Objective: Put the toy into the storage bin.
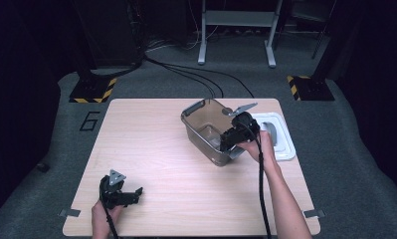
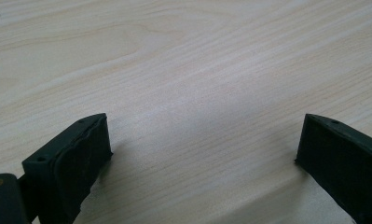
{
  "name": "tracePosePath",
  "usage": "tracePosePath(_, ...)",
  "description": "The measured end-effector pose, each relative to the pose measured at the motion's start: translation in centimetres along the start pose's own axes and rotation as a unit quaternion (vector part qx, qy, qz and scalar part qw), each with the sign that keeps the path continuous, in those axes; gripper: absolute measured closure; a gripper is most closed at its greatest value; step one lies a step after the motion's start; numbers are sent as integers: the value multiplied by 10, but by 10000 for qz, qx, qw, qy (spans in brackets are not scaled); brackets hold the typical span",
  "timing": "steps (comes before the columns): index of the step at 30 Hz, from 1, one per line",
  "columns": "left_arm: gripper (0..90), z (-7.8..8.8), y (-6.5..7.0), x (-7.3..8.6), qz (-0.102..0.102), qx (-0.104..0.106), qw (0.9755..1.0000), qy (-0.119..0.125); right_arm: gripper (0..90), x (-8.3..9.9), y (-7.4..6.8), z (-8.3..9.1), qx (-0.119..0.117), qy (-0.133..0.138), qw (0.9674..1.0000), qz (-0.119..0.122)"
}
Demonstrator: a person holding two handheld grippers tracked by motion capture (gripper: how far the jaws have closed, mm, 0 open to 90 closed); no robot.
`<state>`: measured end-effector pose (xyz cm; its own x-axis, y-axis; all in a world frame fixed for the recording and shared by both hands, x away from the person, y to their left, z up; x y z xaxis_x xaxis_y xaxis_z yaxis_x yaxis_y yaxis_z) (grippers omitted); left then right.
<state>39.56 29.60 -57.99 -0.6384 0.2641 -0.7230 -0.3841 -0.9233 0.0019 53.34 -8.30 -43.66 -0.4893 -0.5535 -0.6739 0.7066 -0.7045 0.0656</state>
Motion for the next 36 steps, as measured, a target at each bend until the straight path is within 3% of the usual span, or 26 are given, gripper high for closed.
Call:
tracePosePath(17,28,0,0,0,2,-2,10000,-16,311,-1,-15,6,277,-190,9993,-170)
tracePosePath(36,28,0,0,0,7,0,10000,0,310,-1,-15,8,299,-252,9985,-380)
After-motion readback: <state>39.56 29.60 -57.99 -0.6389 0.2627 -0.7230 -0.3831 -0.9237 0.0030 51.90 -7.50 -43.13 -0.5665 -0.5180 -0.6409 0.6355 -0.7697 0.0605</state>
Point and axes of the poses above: each handheld gripper's, and its own axes: z roughly backward along the jaws, x roughly out of its underside, y roughly to its right, the point moved 7 cm from there along -z, roughly forward along the jaws, and after that the axes turned 1 degree about z, right-handed, at the moved point
